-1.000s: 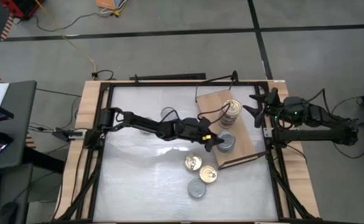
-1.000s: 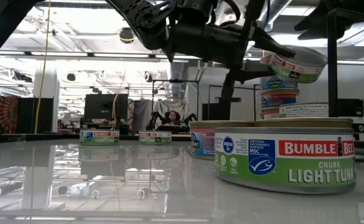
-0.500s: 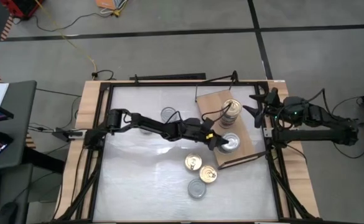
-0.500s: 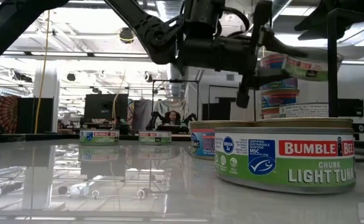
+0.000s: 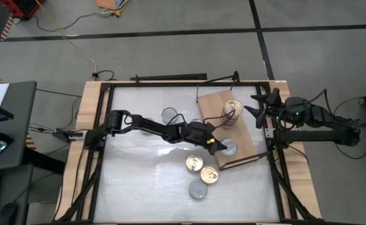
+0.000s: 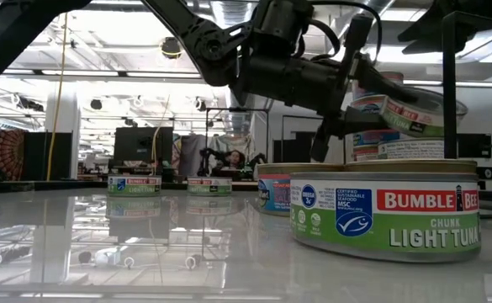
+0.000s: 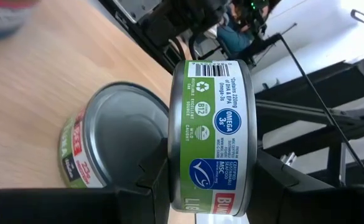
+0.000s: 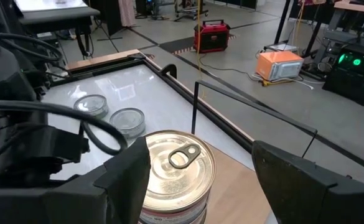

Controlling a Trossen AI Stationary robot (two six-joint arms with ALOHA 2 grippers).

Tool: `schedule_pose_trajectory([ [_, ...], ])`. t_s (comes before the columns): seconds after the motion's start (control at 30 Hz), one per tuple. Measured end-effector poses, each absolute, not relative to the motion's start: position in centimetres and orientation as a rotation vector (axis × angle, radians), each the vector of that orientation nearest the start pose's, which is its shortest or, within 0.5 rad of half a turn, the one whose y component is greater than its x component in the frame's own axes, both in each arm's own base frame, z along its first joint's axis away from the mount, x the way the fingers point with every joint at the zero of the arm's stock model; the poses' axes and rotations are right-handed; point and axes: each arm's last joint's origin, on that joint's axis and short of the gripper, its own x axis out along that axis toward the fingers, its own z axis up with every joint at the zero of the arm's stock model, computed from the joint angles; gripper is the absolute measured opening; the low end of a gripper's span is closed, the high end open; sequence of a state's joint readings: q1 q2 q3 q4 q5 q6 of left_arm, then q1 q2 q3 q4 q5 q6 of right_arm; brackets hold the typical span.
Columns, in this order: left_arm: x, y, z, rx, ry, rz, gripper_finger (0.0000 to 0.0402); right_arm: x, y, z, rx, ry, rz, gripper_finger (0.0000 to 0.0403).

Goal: Stack canned seafood by type on shelf
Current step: Stack the green tuna can on the green tuna can on the shelf

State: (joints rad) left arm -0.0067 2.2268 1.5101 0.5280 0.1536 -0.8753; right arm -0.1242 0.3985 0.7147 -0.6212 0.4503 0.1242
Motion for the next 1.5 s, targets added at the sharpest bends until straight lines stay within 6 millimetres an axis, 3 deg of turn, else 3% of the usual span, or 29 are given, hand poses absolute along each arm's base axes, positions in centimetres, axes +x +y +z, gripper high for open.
schedule_pose_trajectory([
  [0.33, 50.0, -0.8, 17.8, -0.846, 0.261, -0.087, 0.0153, 7.8, -2.2, 31.1, 0.07, 0.269, -0.588, 0.0306],
  [0.7, 49.9, -0.8, 17.7, -0.806, 0.271, -0.088, 0.0241, 7.8, -2.2, 31.1, 0.07, 0.269, -0.588, 0.0306],
  [0.9, 49.9, -0.4, 17.7, -0.637, 0.274, -0.136, 0.0279, 7.8, -2.2, 31.1, 0.07, 0.27, -0.588, 0.0306],
  [1.2, 49.6, 1.1, 17.5, -0.58, 0.319, -0.118, 0.0286, 7.8, -2.2, 31.1, 0.069, 0.273, -0.588, 0.0306],
  [1.5, 49.4, 1.2, 17.8, -0.516, 0.349, -0.122, 0.0283, 7.8, -2.2, 31.0, 0.069, 0.277, -0.588, 0.0306],
])
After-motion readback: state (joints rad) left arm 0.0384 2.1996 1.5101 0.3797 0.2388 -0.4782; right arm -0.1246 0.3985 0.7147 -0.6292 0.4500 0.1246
